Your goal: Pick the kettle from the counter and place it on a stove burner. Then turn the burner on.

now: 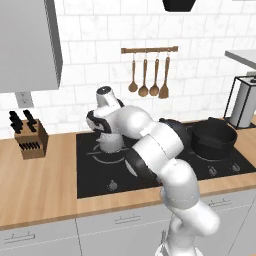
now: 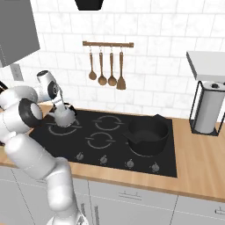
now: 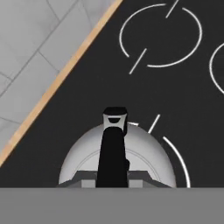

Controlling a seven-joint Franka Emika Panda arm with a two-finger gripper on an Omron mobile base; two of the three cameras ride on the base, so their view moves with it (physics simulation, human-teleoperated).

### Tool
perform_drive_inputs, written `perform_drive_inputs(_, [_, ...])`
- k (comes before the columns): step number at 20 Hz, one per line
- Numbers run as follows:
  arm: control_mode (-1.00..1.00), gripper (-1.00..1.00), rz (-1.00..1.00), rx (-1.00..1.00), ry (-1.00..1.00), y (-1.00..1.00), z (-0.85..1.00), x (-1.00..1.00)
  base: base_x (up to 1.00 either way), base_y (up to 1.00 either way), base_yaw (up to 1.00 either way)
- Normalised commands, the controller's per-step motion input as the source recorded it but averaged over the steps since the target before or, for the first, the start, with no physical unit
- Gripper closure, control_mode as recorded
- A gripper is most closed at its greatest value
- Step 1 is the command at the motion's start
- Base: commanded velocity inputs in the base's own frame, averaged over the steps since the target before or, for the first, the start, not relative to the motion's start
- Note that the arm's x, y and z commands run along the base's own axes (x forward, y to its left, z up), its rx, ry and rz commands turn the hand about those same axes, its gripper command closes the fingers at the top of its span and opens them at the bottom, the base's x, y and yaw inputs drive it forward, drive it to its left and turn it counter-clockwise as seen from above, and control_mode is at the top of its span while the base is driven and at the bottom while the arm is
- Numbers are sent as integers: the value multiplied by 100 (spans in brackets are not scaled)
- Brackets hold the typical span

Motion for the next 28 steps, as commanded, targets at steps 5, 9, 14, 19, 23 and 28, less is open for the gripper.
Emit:
perform_drive_inputs(5, [-100,100,0,0,12,11,-11,1,0,0,0])
perform_drive_inputs(9, [-100,100,0,0,8,13,-45,0,0,0,0])
perform_drive_inputs(14, [-100,100,0,0,5,0,-57,0,0,0,0])
perform_drive_inputs(19, [-100,100,0,3,0,0,-37,0,0,0,0])
perform_drive_inputs(23, [-100,-100,0,6,0,0,-8,0,0,0,0])
perform_drive_inputs(28, [-100,-100,0,0,0,0,0,0,0,0,0])
